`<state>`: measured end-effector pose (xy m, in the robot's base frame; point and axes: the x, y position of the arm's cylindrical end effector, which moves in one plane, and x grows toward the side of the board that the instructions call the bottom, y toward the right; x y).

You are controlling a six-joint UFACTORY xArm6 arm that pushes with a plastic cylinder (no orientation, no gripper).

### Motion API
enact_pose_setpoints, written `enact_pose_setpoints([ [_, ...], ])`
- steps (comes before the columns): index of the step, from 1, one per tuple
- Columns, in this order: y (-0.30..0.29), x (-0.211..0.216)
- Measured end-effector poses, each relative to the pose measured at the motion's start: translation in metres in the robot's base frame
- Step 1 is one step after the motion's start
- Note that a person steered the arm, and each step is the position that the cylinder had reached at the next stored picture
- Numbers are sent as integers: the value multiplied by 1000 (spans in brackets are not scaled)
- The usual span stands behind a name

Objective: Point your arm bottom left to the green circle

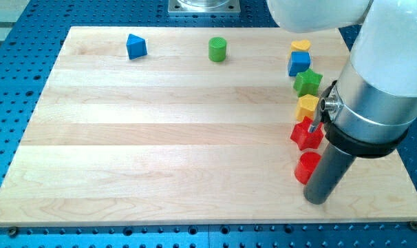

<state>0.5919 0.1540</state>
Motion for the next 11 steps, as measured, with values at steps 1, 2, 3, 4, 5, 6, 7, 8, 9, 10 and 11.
enact_pose_setpoints([
  [1, 0, -20],
  [2, 6, -28],
  [3, -42, -11],
  [4, -108, -35],
  [5, -171, -74],
  [6, -197, -109],
  [7, -198, -132],
  [8, -195, -151],
  [9, -190, -165],
  [10, -190, -181],
  [11, -190, -198],
])
